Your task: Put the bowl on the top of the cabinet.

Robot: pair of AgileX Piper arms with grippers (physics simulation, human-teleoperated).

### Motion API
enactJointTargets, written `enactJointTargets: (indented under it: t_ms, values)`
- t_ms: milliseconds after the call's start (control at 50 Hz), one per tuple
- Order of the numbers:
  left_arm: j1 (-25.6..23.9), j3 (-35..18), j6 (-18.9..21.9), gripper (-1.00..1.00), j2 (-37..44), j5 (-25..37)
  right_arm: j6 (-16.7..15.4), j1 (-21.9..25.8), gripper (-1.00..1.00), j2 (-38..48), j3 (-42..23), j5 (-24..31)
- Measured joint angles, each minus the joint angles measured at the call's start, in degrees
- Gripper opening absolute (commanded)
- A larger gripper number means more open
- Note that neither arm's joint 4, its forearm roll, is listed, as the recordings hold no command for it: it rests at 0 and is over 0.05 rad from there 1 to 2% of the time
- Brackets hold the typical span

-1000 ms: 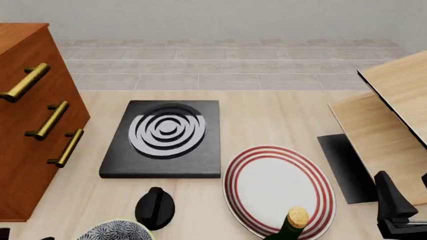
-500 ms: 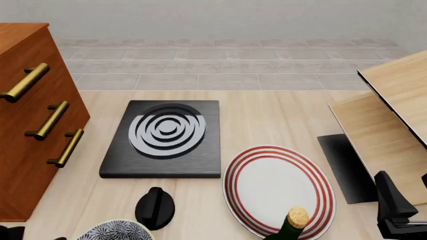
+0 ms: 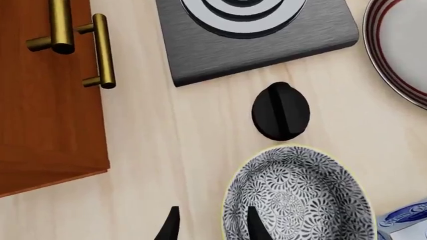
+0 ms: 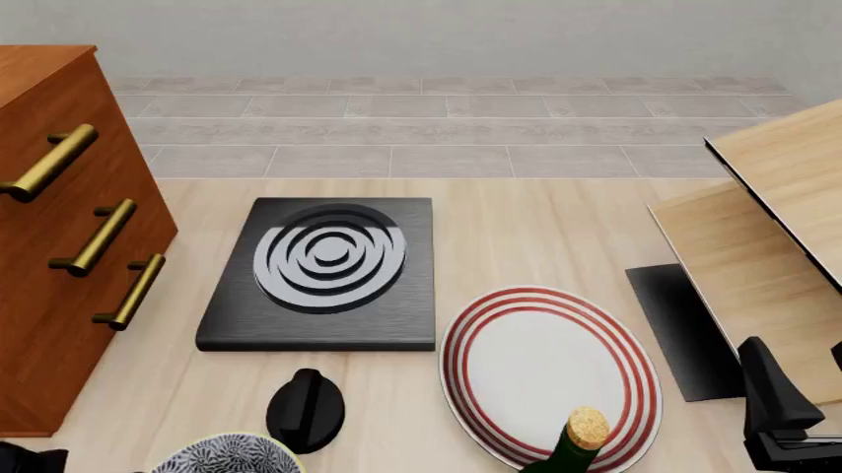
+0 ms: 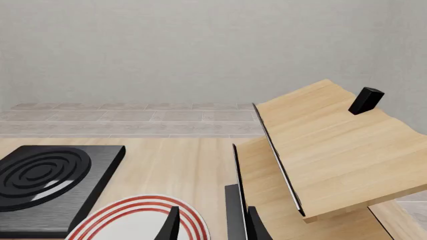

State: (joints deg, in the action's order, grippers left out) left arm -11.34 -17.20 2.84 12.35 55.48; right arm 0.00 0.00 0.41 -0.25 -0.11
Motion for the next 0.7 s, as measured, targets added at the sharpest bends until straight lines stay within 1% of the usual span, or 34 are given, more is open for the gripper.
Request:
enactJointTargets:
  t_ms: [220, 700]
  values:
    - [-0.4, 2.4, -0.2, 1.0, 0.6, -2.2, 0.0, 0.0, 1.0, 0.0, 0.0, 0.0]
    - [-1.0, 5.7, -0.2, 1.0, 1.2, -5.8, 0.0, 0.0, 1.0, 0.0, 0.0, 0.0]
